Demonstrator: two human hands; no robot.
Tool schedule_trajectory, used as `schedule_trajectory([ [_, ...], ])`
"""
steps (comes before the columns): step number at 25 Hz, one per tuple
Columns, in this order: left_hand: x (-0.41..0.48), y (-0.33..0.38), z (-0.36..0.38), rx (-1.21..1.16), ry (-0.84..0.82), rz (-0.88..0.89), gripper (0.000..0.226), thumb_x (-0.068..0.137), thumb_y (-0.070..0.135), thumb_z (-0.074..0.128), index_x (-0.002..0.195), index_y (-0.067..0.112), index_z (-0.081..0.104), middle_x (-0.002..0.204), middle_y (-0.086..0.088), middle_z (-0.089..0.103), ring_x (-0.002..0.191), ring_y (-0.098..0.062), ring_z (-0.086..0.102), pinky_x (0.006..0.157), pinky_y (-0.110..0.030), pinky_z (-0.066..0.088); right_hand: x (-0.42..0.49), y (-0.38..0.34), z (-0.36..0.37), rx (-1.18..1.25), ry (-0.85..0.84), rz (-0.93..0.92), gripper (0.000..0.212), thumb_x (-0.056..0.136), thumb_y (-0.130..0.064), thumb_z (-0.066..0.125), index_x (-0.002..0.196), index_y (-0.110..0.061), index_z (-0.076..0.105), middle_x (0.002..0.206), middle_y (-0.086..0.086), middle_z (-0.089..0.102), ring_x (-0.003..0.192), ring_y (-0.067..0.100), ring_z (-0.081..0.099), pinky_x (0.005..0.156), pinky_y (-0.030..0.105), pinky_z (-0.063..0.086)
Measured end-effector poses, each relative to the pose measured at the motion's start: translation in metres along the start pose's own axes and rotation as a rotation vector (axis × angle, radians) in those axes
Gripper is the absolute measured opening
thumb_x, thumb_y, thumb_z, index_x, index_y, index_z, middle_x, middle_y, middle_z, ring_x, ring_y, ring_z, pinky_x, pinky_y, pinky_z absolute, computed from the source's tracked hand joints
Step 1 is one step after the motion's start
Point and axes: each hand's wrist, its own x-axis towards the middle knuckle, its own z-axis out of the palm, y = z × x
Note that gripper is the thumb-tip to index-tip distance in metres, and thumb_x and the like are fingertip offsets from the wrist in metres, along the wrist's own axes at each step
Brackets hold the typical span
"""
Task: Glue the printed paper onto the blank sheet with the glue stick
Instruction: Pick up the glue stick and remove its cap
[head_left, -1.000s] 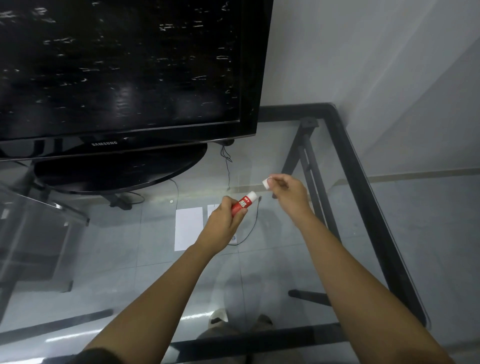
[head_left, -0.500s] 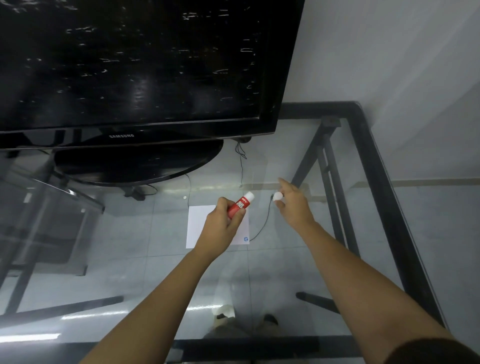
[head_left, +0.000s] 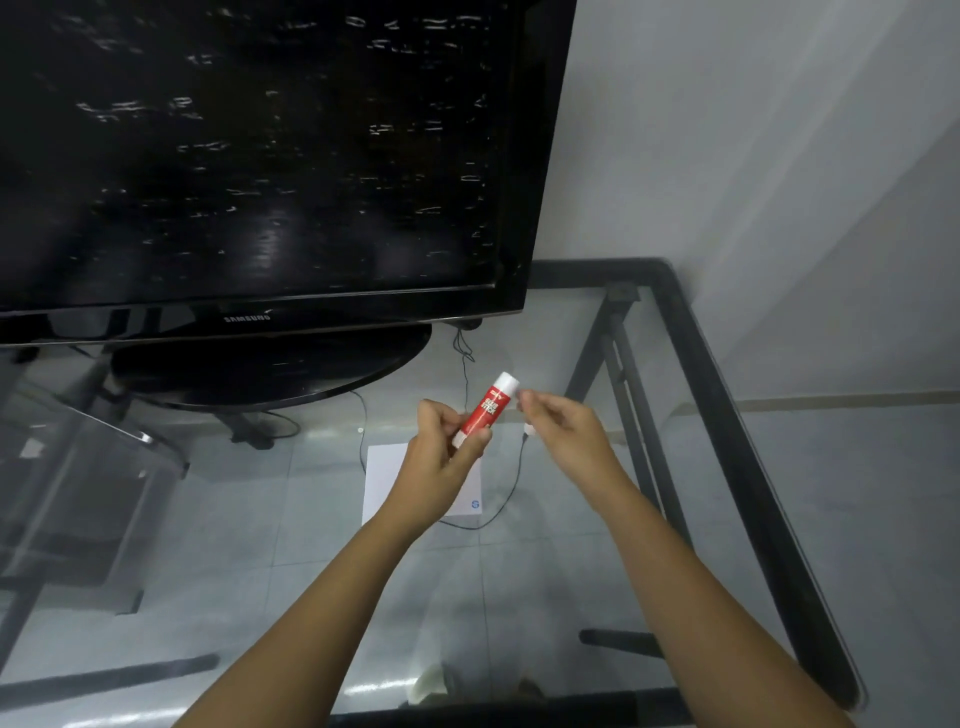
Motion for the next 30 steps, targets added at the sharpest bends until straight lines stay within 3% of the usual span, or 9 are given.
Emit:
schedule_trajectory([
  [3, -0.006, 0.008, 0.005, 0.081, -0.042, 0.071, 0.027, 0.086, 0.047, 0.054, 0.077, 0.043, 0.03, 0.09, -0.004, 0.064, 0.054, -0.003, 0.048, 0.049, -0.015, 0.039, -0.009, -0.015, 0.001, 0.066, -0.045, 0.001, 0.024, 0.08, -0.055, 0.057, 0.077, -0.035, 0.069, 0.081, -0.014, 0.07, 0.078, -0.004, 0.062, 0.067, 0.007, 0.045],
  [7, -0.017, 0.011, 0.006, 0.011, -0.069, 0.043, 0.023, 0.085, 0.055, 0.049, 0.094, 0.034, 0.043, 0.09, -0.003, 0.07, 0.062, -0.009, 0.059, 0.057, -0.017, 0.049, -0.022, -0.018, 0.001, 0.192, -0.023, 0.013, 0.026, 0.078, -0.05, 0.063, 0.075, -0.026, 0.073, 0.072, -0.008, 0.069, 0.074, 0.003, 0.063, 0.076, 0.022, 0.048],
  [10, -0.027, 0.011, 0.006, -0.372, -0.089, -0.078, 0.039, 0.083, 0.054, 0.047, 0.097, 0.02, 0.059, 0.083, -0.003, 0.071, 0.071, -0.009, 0.063, 0.07, -0.02, 0.051, -0.03, -0.024, 0.0, 0.24, -0.007, -0.026, 0.021, 0.078, -0.047, 0.064, 0.07, -0.03, 0.072, 0.061, -0.015, 0.064, 0.065, -0.003, 0.058, 0.071, 0.017, 0.048],
  [13, -0.028, 0.014, 0.006, -0.434, -0.023, -0.075, 0.025, 0.08, 0.043, 0.06, 0.088, 0.019, 0.062, 0.076, 0.006, 0.07, 0.072, -0.005, 0.062, 0.068, -0.016, 0.049, -0.036, -0.032, 0.003, 0.29, 0.038, -0.035, 0.02, 0.08, -0.043, 0.065, 0.072, -0.026, 0.073, 0.063, -0.014, 0.067, 0.065, -0.004, 0.06, 0.065, 0.009, 0.047],
  [16, -0.033, 0.015, 0.006, 0.026, 0.224, 0.273, 0.012, 0.081, 0.027, 0.07, 0.085, 0.024, 0.059, 0.078, 0.012, 0.065, 0.076, -0.002, 0.057, 0.067, -0.014, 0.045, -0.041, -0.035, 0.007, 0.32, 0.071, 0.008, 0.021, 0.08, -0.044, 0.065, 0.075, -0.025, 0.072, 0.067, -0.014, 0.069, 0.069, -0.004, 0.062, 0.066, 0.01, 0.046],
  [19, -0.034, 0.009, 0.006, 0.412, 0.381, 0.553, 0.019, 0.081, 0.017, 0.069, 0.093, 0.015, 0.055, 0.086, -0.002, 0.062, 0.081, -0.011, 0.051, 0.068, -0.02, 0.043, -0.044, -0.036, 0.011, 0.354, 0.055, 0.053, 0.025, 0.079, -0.047, 0.063, 0.078, -0.023, 0.07, 0.07, -0.01, 0.066, 0.075, 0.004, 0.061, 0.072, 0.016, 0.046],
  [22, -0.039, 0.027, 0.005, -0.134, 0.194, 0.17, 0.033, 0.08, 0.05, 0.06, 0.097, 0.023, 0.053, 0.077, 0.004, 0.066, 0.069, -0.007, 0.06, 0.066, -0.024, 0.05, -0.045, -0.04, 0.01, 0.366, 0.064, 0.057, 0.025, 0.079, -0.046, 0.063, 0.079, -0.022, 0.07, 0.068, -0.011, 0.064, 0.074, 0.004, 0.059, 0.075, 0.02, 0.045],
  [25, -0.036, 0.024, 0.002, -0.456, 0.107, -0.007, 0.03, 0.079, 0.05, 0.057, 0.086, 0.021, 0.061, 0.07, 0.006, 0.068, 0.067, -0.009, 0.062, 0.067, -0.02, 0.052, -0.046, -0.043, 0.01, 0.353, 0.078, 0.031, 0.02, 0.079, -0.045, 0.064, 0.077, -0.026, 0.07, 0.069, -0.012, 0.067, 0.073, 0.001, 0.062, 0.072, 0.015, 0.046],
  [30, -0.041, 0.017, -0.006, 0.254, 0.351, 0.503, 0.016, 0.08, 0.013, 0.071, 0.083, 0.016, 0.056, 0.087, -0.004, 0.065, 0.084, -0.012, 0.057, 0.072, -0.018, 0.046, -0.048, -0.045, 0.013, 0.335, 0.076, 0.011, 0.016, 0.079, -0.045, 0.065, 0.075, -0.03, 0.07, 0.071, -0.012, 0.07, 0.075, 0.0, 0.064, 0.068, 0.009, 0.048],
])
